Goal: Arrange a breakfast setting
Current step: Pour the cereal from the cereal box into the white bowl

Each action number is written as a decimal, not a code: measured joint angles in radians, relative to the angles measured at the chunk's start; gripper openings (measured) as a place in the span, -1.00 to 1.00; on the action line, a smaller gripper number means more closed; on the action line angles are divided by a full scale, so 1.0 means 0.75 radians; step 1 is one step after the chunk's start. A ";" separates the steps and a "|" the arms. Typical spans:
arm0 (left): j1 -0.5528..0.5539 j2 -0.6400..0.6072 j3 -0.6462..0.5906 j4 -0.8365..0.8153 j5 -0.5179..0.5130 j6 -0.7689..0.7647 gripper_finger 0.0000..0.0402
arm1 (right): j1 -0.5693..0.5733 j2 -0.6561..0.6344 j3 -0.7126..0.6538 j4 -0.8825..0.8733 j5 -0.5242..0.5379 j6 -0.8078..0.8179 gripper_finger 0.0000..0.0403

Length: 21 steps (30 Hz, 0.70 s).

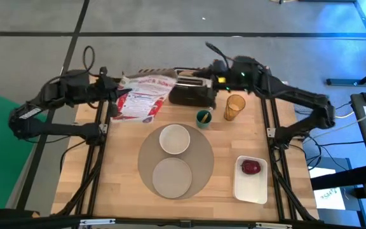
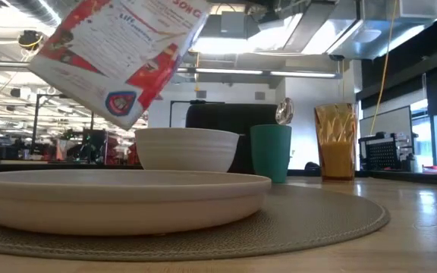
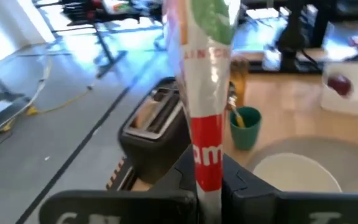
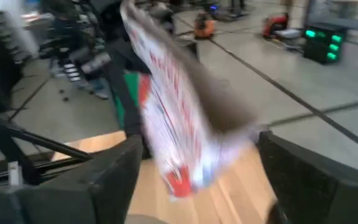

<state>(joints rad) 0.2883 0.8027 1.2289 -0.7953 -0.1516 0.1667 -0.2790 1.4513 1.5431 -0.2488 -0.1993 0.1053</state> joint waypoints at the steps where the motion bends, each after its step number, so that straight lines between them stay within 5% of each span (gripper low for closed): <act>1: -0.004 0.033 0.024 -0.014 0.018 0.022 -0.99 | 0.000 0.041 0.064 -0.017 -0.030 -0.021 0.61; 10: -0.043 0.347 0.210 -0.105 0.050 0.105 -1.00 | 0.004 0.389 0.572 -0.361 -0.192 -0.223 0.54; 17: -0.069 0.502 0.334 -0.125 0.061 0.167 -1.00 | 0.005 0.466 0.588 -0.397 -0.259 -0.252 0.41; 21: -0.071 0.546 0.383 -0.121 0.069 0.181 -1.00 | 0.006 0.488 0.588 -0.438 -0.237 -0.252 0.12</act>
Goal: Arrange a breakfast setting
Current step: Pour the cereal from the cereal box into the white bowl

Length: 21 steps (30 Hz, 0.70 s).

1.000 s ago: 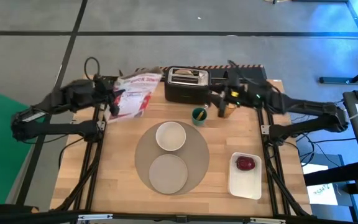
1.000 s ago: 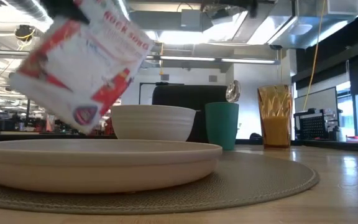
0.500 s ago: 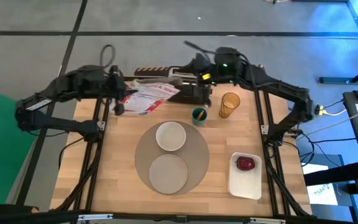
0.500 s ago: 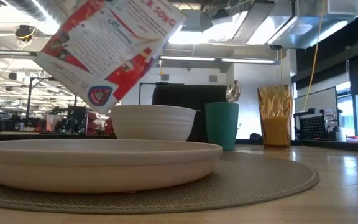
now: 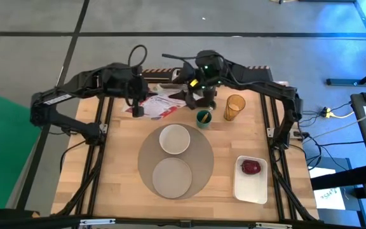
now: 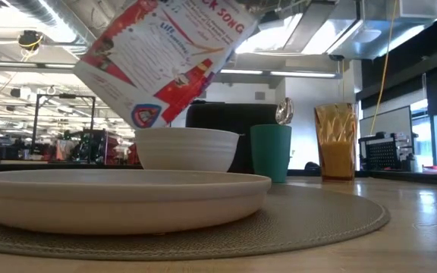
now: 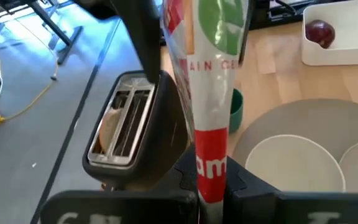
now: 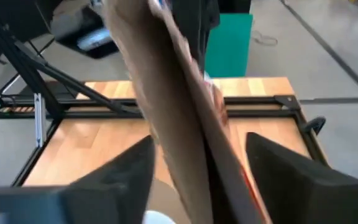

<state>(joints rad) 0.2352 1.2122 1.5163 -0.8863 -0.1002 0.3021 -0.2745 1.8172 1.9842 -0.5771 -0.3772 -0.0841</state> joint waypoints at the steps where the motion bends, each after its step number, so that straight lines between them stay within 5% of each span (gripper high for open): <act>1: 0.000 0.010 0.009 -0.002 0.010 0.000 -1.00 | -0.001 0.001 0.000 -0.013 0.002 0.000 -0.02; 6: 0.000 0.033 0.017 0.011 0.012 -0.015 -0.97 | -0.001 0.000 0.001 -0.014 0.026 -0.067 -0.89; 17: -0.001 -0.044 0.017 -0.111 -0.272 -0.350 -0.20 | -0.007 -0.026 -0.002 -0.016 0.070 -0.069 -1.00; 21: 0.000 -0.097 0.017 -0.249 -0.253 -0.429 0.16 | -0.038 -0.090 -0.002 0.023 0.049 -0.070 -1.00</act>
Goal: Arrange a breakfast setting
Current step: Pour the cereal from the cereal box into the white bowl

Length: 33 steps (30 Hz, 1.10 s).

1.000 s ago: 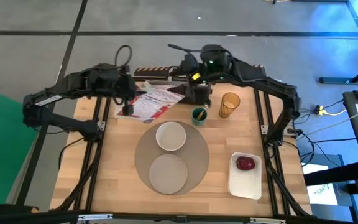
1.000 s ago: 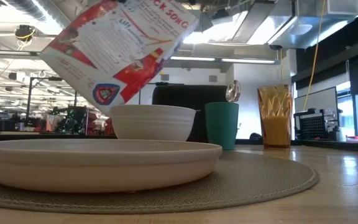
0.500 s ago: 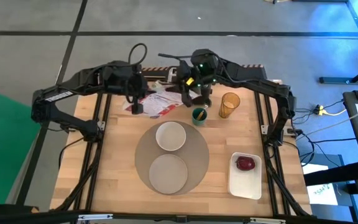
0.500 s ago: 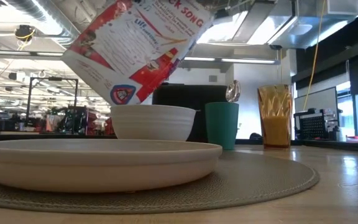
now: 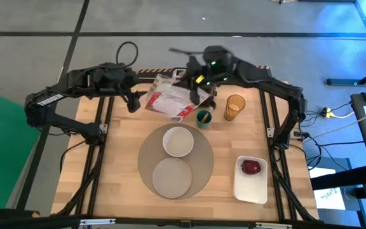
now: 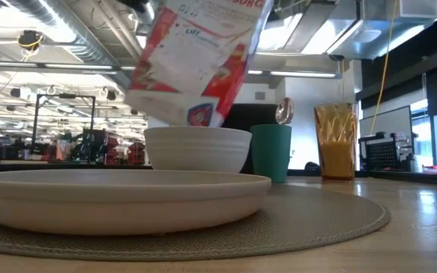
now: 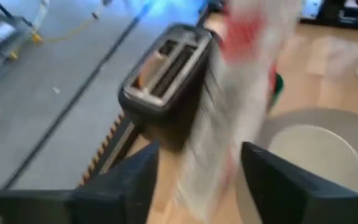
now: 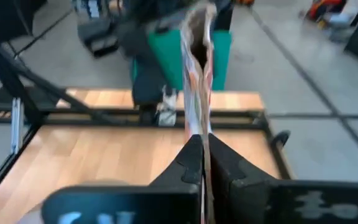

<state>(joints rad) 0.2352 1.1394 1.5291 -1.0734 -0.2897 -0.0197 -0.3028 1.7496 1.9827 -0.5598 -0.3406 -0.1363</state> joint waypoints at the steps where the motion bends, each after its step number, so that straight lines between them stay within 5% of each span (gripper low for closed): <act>1: 0.000 -0.012 -0.001 -0.028 0.013 -0.006 0.24 | -0.013 -0.014 0.000 0.015 -0.019 0.000 -1.00; 7: 0.001 -0.054 -0.046 -0.039 0.020 -0.019 0.59 | -0.065 -0.053 0.001 0.154 -0.150 0.072 -1.00; 15: 0.023 -0.045 -0.245 -0.040 0.031 -0.007 0.74 | -0.077 -0.076 0.002 0.232 -0.286 0.109 -1.00; 24: 0.070 -0.044 -0.353 0.262 0.444 0.099 0.65 | -0.077 -0.096 0.003 0.319 -0.411 0.116 -1.00; 29: 0.070 -0.043 -0.373 0.354 0.493 0.105 0.57 | -0.077 -0.105 0.003 0.350 -0.421 0.141 -1.00; 33: 0.070 -0.043 -0.373 0.350 0.509 0.111 0.33 | -0.077 -0.114 0.003 0.368 -0.422 0.141 -1.00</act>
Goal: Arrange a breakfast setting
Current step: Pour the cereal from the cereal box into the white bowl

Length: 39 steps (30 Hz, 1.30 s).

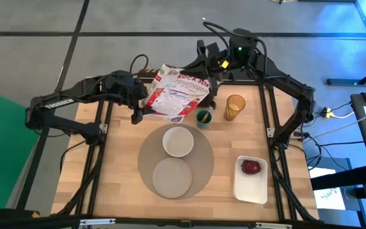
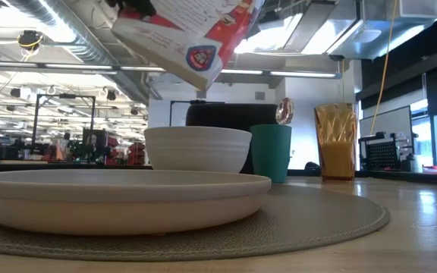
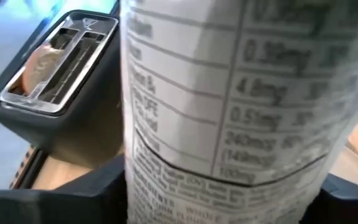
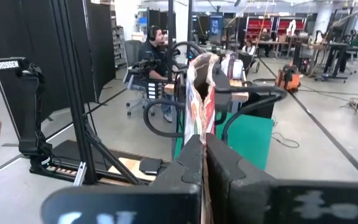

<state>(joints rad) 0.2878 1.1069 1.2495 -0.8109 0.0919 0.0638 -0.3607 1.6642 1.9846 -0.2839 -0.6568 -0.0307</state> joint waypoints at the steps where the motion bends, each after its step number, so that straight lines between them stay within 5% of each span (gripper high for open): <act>1: 0.000 0.000 0.000 -0.003 0.011 -0.001 0.23 | 0.000 0.000 0.000 0.002 -0.002 0.000 -1.00; 4: -0.001 -0.001 0.000 -0.011 0.036 0.003 -0.06 | 0.000 0.000 0.000 0.002 -0.017 0.009 -1.00; 9: 0.000 -0.007 0.005 -0.059 -0.005 0.030 -0.07 | 0.000 -0.002 0.000 0.015 -0.007 0.039 -0.95; 14: -0.001 -0.020 0.151 -0.430 -0.121 0.097 -0.07 | -0.037 -0.093 0.002 -0.026 0.025 0.036 -0.63; 21: -0.063 -0.018 0.448 -1.008 -0.242 0.201 -0.07 | -0.125 -0.293 0.005 -0.231 0.445 0.058 -0.07; 29: -0.116 0.009 0.502 -1.023 -0.415 0.463 -0.07 | -0.148 -0.378 0.003 -0.543 0.619 0.041 0.06; 39: -0.115 0.158 0.498 -1.010 -0.711 0.991 -0.07 | -0.148 -0.376 0.001 -0.702 0.632 0.102 0.06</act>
<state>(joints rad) 0.2012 1.2250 1.6230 -1.5681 -0.4415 0.8067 -0.4715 1.3819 1.9854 -0.8107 -0.1825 0.0459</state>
